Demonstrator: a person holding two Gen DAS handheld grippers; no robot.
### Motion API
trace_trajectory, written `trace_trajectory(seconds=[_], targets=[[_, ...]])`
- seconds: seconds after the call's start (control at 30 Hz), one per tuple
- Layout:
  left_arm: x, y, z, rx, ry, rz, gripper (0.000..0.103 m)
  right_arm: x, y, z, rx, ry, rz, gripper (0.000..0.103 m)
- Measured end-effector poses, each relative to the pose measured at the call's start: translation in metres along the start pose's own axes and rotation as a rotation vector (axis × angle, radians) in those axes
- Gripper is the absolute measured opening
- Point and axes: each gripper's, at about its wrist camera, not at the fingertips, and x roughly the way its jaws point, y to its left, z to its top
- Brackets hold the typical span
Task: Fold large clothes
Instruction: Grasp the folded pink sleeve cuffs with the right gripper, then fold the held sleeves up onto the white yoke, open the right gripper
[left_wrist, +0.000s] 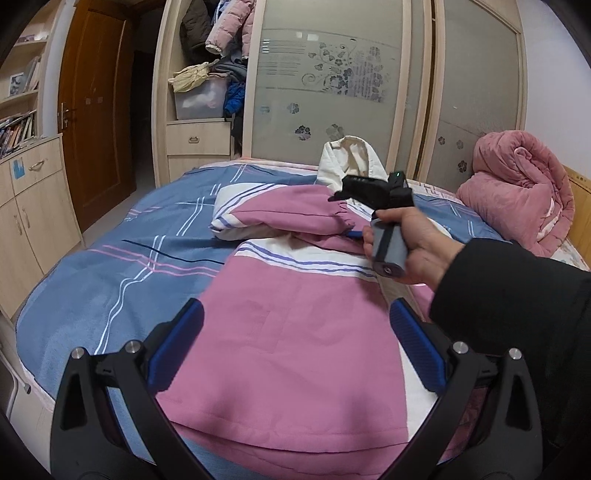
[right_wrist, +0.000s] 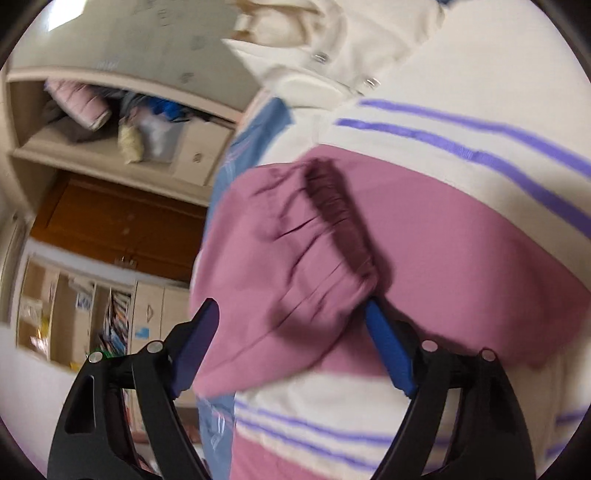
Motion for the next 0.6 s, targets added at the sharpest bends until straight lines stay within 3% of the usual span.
trace_trajectory(seconds=[0.07,0.1,0.27,0.37,0.43,0.53,0.6], targets=[[0.003,0.005,0.001,-0.011,0.008,0.003,0.101,0.010,-0.004,0.004,0.024,-0.006,-0.007,0.053],[0.003,0.007,0.000,-0.014,0.010,0.006,0.101,0.014,-0.001,0.005,0.015,-0.003,-0.040,0.020],[0.005,0.009,0.000,-0.026,0.012,0.013,0.101,-0.006,0.071,0.002,-0.218,-0.092,-0.013,0.015],[0.008,0.003,-0.001,-0.018,0.023,0.006,0.101,-0.062,0.138,0.000,-0.397,-0.210,0.035,0.015],[0.008,-0.003,-0.002,0.000,0.024,0.001,0.101,-0.101,0.162,-0.001,-0.466,-0.279,0.058,0.015],[0.007,-0.008,-0.003,0.016,0.023,-0.007,0.101,-0.161,0.178,0.006,-0.548,-0.398,0.039,0.015],[0.008,-0.012,-0.004,0.025,0.029,-0.014,0.101,-0.195,0.164,0.015,-0.545,-0.452,0.005,0.015]])
